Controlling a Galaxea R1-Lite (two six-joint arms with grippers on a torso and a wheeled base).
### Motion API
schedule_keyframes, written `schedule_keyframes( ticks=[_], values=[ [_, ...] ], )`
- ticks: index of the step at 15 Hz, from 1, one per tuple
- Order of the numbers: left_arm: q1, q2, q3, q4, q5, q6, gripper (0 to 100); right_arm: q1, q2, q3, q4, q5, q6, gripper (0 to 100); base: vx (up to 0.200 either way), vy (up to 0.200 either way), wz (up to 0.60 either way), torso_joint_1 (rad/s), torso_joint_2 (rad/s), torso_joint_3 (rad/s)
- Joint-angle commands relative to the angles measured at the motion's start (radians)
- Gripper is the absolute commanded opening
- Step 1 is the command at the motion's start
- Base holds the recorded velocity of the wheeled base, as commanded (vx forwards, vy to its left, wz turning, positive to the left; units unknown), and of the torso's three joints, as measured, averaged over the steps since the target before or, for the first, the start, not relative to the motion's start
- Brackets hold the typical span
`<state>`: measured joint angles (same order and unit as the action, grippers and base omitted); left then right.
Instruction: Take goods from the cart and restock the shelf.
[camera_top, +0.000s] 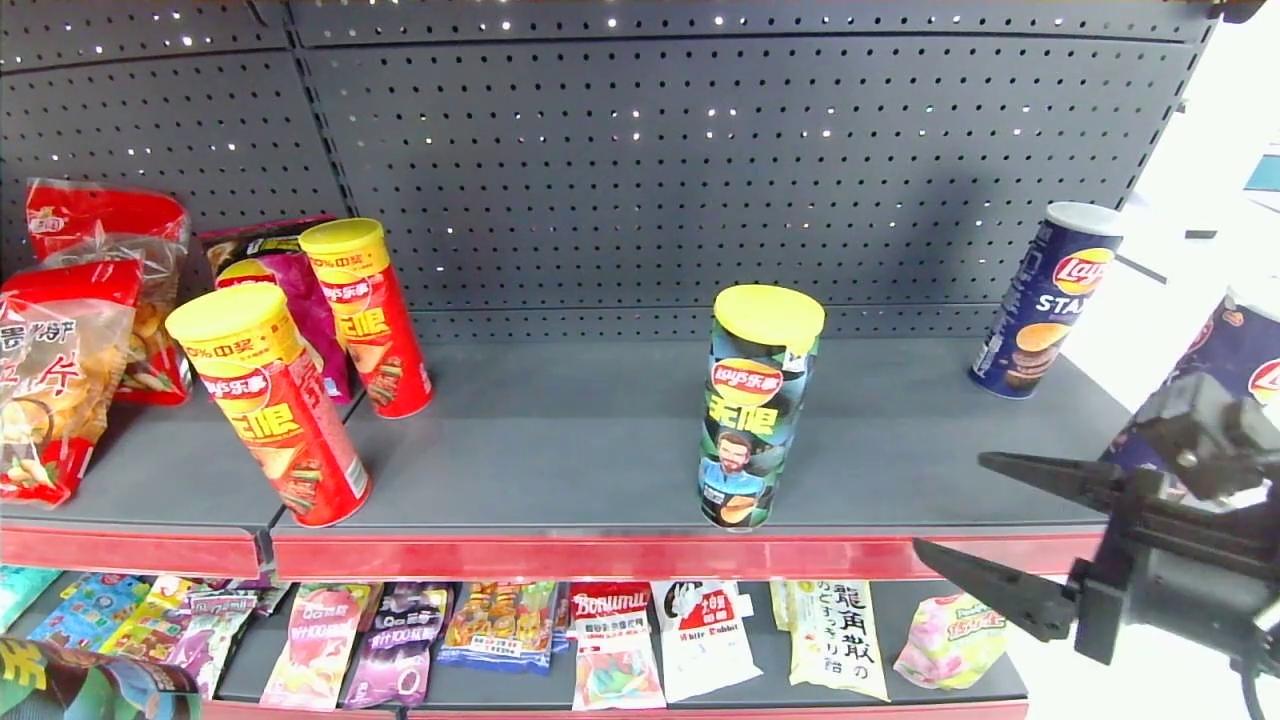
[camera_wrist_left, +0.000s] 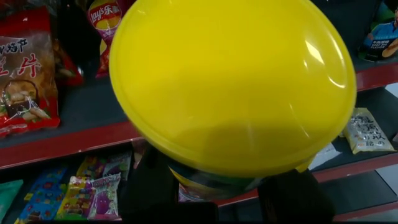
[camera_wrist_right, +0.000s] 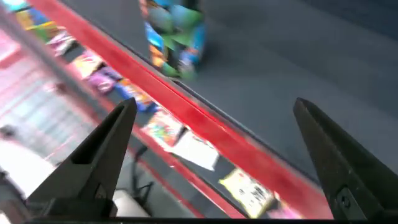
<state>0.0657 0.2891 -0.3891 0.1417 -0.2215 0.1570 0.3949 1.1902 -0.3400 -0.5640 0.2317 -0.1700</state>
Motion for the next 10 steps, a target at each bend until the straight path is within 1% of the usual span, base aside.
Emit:
schedule_keyframes(
  ticks=[1,2,3,4,5,7,8,9,10],
  values=[
    [0.0,0.058,-0.036,-0.002,-0.002,-0.001,0,-0.037,-0.44,0.223,0.019,-0.238,0.026,100,0.0,0.0,0.0,0.0,0.0,0.0],
    [-0.001,0.073,-0.045,-0.005,-0.016,-0.001,0,-0.103,-0.526,0.245,0.059,-0.301,0.038,100,0.0,0.0,0.0,0.0,0.0,0.0],
    [-0.001,0.077,-0.045,-0.005,-0.045,-0.001,0,-0.192,-0.603,0.231,0.139,-0.339,0.043,100,0.0,0.0,0.0,0.0,0.0,0.0],
    [-0.001,0.077,-0.043,-0.005,-0.065,-0.001,0,-0.292,-0.673,0.18,0.251,-0.342,0.043,100,0.0,0.0,0.0,0.0,0.0,0.0],
    [-0.001,0.079,-0.043,-0.005,-0.079,-0.001,0,-0.358,-0.761,0.15,0.389,-0.342,0.038,100,0.0,0.0,0.0,0.0,0.0,0.0],
    [-0.001,0.081,-0.043,-0.005,-0.095,-0.004,0,-0.413,-0.965,0.128,0.673,-0.342,-0.011,100,0.0,0.0,0.0,0.0,0.0,0.0],
    [-0.001,0.073,-0.036,-0.005,-0.104,-0.004,0,-0.412,-1.107,0.102,0.859,-0.336,-0.023,100,0.0,0.0,0.0,0.0,0.0,0.0],
    [-0.001,0.07,-0.034,-0.004,-0.107,-0.005,0,-0.404,-1.186,0.102,0.928,-0.333,-0.02,100,0.0,0.0,0.0,0.0,0.0,0.0],
    [-0.001,0.073,-0.03,-0.005,-0.107,-0.007,0,-0.395,-1.19,0.115,0.928,-0.338,0.0,100,0.0,0.0,0.0,0.0,0.0,0.0]
  ],
)
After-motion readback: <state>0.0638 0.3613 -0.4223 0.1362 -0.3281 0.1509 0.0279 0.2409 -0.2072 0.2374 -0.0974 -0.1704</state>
